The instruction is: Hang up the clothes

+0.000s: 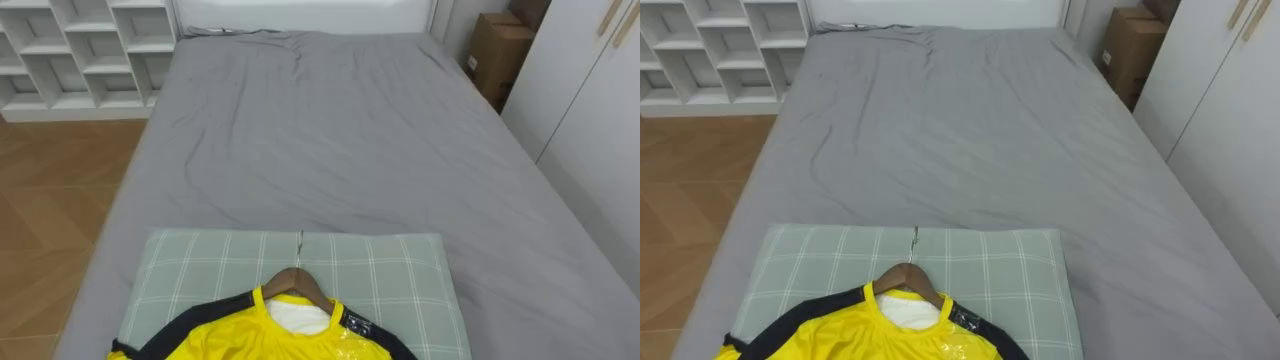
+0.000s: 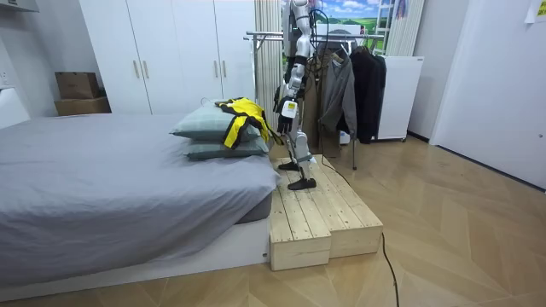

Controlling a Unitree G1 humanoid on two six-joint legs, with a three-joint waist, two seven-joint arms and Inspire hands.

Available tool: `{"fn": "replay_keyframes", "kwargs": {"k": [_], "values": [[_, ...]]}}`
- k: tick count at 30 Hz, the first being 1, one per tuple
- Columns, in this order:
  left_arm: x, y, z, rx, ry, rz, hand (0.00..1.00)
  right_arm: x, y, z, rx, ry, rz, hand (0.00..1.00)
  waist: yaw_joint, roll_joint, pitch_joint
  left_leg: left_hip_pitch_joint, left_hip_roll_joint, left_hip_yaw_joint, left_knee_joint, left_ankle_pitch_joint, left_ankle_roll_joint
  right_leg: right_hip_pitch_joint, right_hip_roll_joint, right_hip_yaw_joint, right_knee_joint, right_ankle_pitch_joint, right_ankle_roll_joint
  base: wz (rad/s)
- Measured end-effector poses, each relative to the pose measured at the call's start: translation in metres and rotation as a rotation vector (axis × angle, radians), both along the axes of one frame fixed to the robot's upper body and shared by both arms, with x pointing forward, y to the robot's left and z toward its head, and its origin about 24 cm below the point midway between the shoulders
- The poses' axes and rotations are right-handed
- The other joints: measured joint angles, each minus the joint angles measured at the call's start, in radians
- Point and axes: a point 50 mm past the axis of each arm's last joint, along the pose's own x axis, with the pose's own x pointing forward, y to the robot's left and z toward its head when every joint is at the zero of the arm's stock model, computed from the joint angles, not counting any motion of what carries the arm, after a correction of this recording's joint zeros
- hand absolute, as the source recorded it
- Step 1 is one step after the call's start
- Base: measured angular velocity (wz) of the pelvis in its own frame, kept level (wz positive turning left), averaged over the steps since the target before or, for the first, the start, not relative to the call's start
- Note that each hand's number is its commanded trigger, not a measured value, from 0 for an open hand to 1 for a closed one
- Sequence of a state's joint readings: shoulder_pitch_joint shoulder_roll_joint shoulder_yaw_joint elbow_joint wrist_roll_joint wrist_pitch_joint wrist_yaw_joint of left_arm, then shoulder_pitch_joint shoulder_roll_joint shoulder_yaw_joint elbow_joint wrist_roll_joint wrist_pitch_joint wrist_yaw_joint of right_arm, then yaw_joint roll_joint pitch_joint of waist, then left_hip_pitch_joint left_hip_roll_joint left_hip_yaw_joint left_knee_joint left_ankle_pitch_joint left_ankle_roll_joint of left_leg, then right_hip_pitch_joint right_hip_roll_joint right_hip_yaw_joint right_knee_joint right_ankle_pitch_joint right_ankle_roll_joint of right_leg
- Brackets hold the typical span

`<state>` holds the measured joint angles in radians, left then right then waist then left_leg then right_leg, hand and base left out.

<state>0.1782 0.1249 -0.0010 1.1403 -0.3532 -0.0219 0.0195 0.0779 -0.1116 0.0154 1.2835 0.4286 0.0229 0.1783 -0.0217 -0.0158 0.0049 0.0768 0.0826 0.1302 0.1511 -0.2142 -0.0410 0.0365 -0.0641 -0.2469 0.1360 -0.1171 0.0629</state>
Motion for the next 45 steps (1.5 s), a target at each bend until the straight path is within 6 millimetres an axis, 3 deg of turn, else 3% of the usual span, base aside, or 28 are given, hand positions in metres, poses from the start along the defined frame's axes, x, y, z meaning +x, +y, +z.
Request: {"fn": "replay_keyframes", "kwargs": {"k": [35,41,45], "values": [[-0.005,-0.003,-0.001,0.039,0.025,0.068,0.0,-0.007,-0.001,-0.001,-0.006,0.029,-0.031,0.0,0.004,0.008,-0.0025,0.006,0.0,-0.017,-0.004,0.0,0.0,0.015,0.001,-0.001,0.0,0.001,-0.002,0.01],[-0.018,0.011,0.001,0.182,0.099,0.162,0.0,-0.011,-0.002,-0.001,-0.044,0.058,-0.031,0.0,0.022,0.003,-0.0038,0.019,0.0,-0.019,-0.002,0.0,0.0,0.032,0.001,0.004,-0.001,0.001,-0.002,0.01],[-0.037,0.025,0.005,0.318,0.175,0.249,0.0,-0.013,-0.004,-0.001,-0.076,0.077,-0.04,0.0,0.03,0.004,-0.0049,0.023,-0.005,-0.041,0.001,-0.001,-0.001,0.048,0.001,0.036,-0.001,0.001,-0.002,0.15]]}}
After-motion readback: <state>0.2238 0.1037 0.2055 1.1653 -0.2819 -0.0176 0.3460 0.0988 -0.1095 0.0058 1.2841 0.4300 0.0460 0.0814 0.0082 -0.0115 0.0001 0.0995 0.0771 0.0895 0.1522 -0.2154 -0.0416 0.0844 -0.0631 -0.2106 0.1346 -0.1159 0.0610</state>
